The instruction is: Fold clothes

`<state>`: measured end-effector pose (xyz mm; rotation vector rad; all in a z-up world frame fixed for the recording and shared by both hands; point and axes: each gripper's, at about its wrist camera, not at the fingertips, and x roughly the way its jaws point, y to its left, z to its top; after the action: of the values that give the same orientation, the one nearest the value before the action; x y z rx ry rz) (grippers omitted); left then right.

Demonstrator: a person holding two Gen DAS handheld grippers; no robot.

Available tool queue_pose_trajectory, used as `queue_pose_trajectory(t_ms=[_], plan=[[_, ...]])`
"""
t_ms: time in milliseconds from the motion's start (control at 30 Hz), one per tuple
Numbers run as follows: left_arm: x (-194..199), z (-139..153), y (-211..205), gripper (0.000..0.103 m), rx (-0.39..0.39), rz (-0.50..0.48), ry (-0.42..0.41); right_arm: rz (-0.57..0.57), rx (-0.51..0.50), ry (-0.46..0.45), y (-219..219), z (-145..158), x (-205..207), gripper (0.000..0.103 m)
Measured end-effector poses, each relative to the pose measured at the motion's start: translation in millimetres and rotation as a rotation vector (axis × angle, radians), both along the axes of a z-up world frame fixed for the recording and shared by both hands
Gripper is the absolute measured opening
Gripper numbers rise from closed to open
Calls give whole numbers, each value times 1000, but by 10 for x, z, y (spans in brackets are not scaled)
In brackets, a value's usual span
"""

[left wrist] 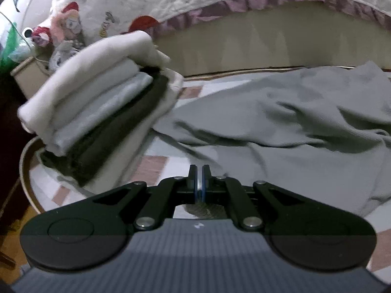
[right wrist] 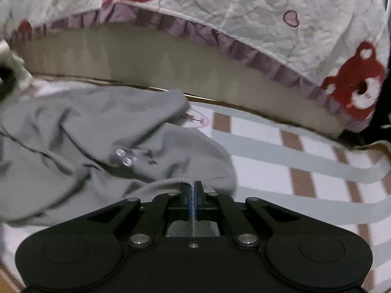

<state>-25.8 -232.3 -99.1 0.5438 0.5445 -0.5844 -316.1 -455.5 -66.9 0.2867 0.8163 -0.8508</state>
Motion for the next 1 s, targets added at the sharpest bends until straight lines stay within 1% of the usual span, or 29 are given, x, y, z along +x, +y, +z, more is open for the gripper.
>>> queue_pose_trajectory(t_ms=[67,133,200,267,367,400,467,533,567,600,667,767,833,867,933,967,1000], plan=[[66,30,63,3,14,0,-6,40,17,-44,-62,136,-33,1],[125,40,119,3,30,-4,-1,109,3,-63,-110,304,-33,1],[177,18,167,3,20,1,27,190,-60,-22,-119,426,-11,1],[247,-16,228,3,-10,38,89,251,-114,22,-159,482,-18,1],[337,-29,339,3,-84,99,180,240,-67,45,-396,373,-103,1],[362,-15,379,3,-114,113,198,218,-32,37,-497,315,-138,1],[399,6,440,3,-148,148,199,150,99,2,-674,147,-246,1],[445,15,487,3,-170,165,209,122,167,-9,-711,60,-307,1],[468,19,511,3,-180,174,214,121,164,-10,-684,57,-310,1],[491,24,534,0,-191,182,219,124,143,-9,-661,78,-300,1],[537,33,581,0,-213,199,230,118,81,-2,-617,125,-268,1],[605,46,651,0,-246,225,245,101,10,44,-618,116,-191,1],[652,45,693,1,-266,242,263,110,40,36,-649,70,-167,1],[680,-10,687,3,-266,244,318,118,31,41,-646,76,-151,1],[702,-78,669,5,-265,231,393,132,10,51,-639,92,-119,1],[711,-108,661,16,-263,226,426,136,-12,47,-625,126,-116,1],[716,-122,661,36,-254,229,433,139,-33,45,-614,160,-113,1]])
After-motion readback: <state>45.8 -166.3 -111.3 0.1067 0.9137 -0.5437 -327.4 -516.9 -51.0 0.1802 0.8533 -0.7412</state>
